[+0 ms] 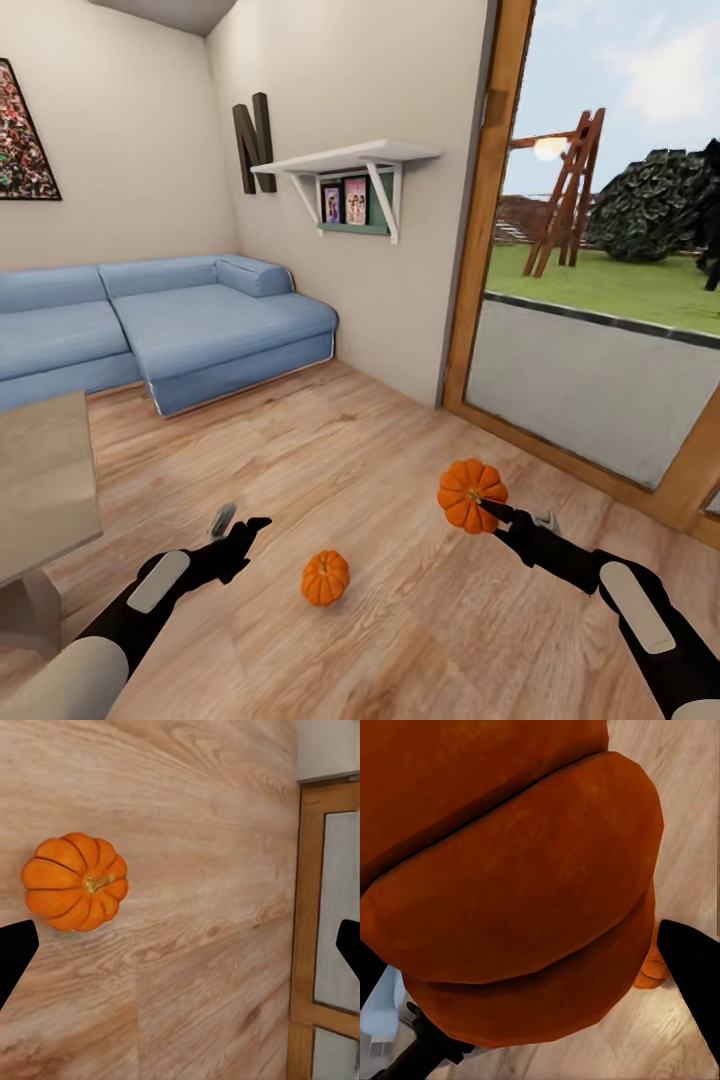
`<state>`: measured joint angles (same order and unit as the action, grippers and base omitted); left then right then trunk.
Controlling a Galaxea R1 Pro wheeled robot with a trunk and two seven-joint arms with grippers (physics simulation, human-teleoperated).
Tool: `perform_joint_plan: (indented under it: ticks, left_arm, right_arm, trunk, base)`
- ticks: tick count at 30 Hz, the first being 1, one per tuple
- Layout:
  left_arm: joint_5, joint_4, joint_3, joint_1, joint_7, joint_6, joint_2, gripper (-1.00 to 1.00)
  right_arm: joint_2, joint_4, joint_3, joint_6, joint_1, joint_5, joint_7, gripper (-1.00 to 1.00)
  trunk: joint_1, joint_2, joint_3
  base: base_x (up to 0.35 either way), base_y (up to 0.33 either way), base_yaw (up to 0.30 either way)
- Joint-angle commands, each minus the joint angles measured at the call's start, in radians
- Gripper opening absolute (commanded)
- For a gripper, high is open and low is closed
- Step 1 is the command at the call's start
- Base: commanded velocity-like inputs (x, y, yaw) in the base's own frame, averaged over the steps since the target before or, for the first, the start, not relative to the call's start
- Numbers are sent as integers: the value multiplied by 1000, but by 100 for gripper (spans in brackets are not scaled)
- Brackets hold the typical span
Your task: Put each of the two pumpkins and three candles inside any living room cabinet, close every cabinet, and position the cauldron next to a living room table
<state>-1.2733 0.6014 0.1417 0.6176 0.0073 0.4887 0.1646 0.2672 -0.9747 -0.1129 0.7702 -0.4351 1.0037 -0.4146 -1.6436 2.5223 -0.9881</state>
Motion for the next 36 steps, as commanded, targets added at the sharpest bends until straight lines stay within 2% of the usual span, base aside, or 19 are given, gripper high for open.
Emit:
perform_joint_plan:
  ticks: [1,11,22,29,36]
  left_arm:
    - [-5,1,4,1,1,1,1,100]
    - [-5,-1,4,1,-7,2,0,100]
    - [-3,-3,4,1,-15,0,0,100]
    - [-8,-8,2,1,-4,-5,-1,100]
    - [-11,-38,1,3,6,-11,-12,100]
  right_arm:
    - [0,0,-2,7,-1,6,0,-100]
    - [0,-1,-1,7,-1,6,0,-100]
    - [0,-1,-1,7,-1,6,0,-100]
    - [0,-1,-1,9,-1,6,0,-100]
    - [0,-1,-2,9,-1,6,-1,-100]
  trunk:
    - [0,0,-1]
    - [0,0,0]
    - [0,0,3]
    - [0,0,4]
    - [0,0,4]
  base:
    - [159,-222,30]
    - [151,-204,89]
    - [151,-3,229]
    - [86,-75,33]
    - [8,-123,3]
